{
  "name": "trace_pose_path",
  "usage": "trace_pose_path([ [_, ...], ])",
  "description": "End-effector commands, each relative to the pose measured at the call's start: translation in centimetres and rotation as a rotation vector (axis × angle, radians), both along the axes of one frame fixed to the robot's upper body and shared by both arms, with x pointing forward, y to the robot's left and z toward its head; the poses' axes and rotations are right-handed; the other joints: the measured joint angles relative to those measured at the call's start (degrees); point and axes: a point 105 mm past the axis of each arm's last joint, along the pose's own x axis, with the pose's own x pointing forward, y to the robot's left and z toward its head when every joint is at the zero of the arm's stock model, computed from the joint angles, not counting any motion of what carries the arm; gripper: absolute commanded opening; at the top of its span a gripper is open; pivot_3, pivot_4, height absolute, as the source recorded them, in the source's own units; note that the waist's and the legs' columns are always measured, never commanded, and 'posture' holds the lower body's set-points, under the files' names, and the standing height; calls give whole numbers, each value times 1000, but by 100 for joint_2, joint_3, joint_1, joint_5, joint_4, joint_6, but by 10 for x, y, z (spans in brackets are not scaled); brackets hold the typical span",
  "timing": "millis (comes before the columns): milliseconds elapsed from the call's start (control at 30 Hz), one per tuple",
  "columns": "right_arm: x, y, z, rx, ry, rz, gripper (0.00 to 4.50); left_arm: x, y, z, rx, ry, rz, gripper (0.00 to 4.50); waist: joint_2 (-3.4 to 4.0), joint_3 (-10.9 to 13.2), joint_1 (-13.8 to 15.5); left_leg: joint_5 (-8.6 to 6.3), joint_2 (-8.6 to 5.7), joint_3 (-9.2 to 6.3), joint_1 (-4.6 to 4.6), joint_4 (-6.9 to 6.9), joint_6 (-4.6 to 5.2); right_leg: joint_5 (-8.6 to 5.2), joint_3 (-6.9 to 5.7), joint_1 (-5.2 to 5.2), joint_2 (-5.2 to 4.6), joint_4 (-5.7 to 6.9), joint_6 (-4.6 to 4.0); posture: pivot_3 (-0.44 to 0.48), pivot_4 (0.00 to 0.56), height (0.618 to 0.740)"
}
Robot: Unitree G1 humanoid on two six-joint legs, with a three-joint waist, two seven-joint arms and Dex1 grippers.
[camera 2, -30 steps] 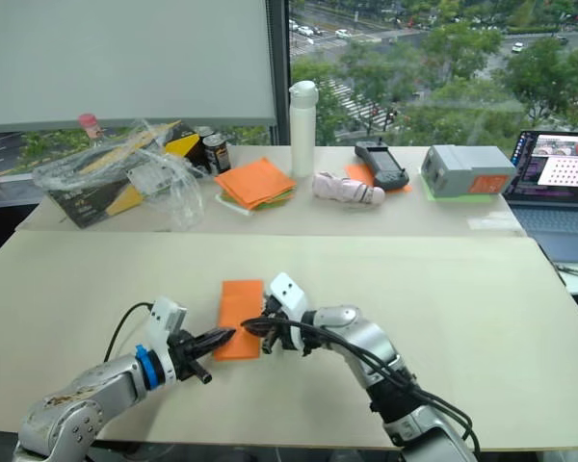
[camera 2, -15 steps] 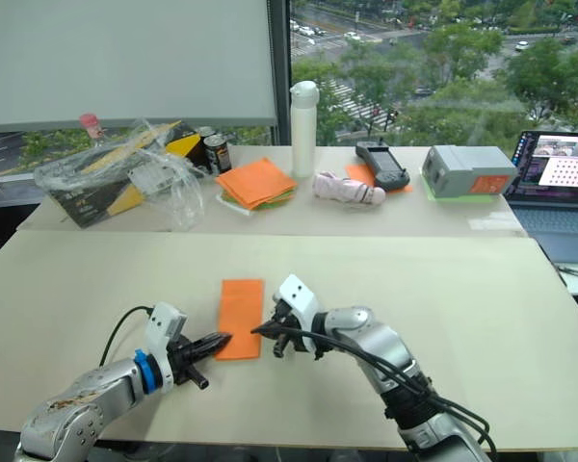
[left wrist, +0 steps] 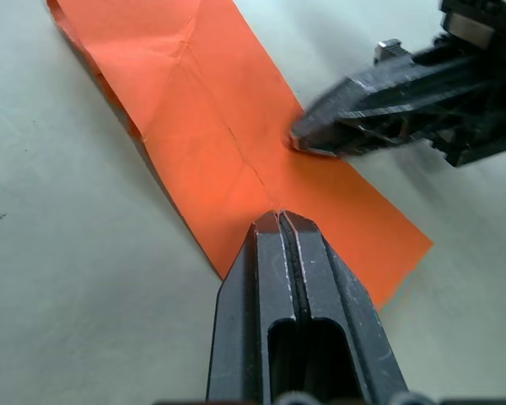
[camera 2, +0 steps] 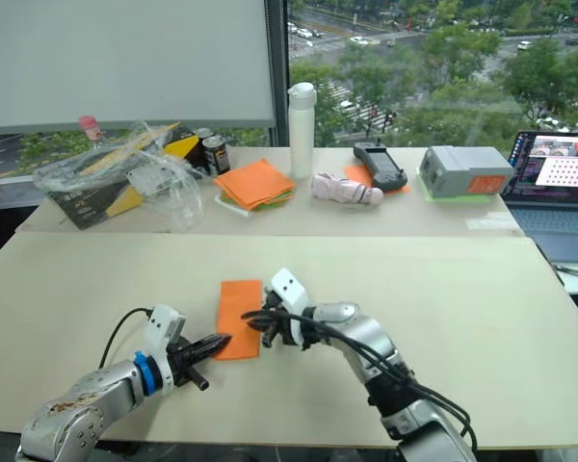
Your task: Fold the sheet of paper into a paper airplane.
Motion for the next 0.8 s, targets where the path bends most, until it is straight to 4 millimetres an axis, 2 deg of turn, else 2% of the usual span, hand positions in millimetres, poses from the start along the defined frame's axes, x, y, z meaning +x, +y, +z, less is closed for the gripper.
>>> trace_pose_path([
  [33,19,-19,-15,-55,20,-132,33,-2,1,-1,11,8,8,0,0,0,6,0,0,0,1,0,0,0,0,1,0,0,0,0,150,740],
  [367,38,-20,-12,-36,13,-220,33,-1,2,-1,15,4,13,0,1,-1,12,0,-1,0,4,0,0,0,0,4,-1,3,0,0,150,740],
  [800,57,-19,9,47,-42,-335,33,0,3,0,16,-2,13,0,2,0,13,0,-1,0,4,-1,0,0,1,3,-1,5,0,0,150,740],
])
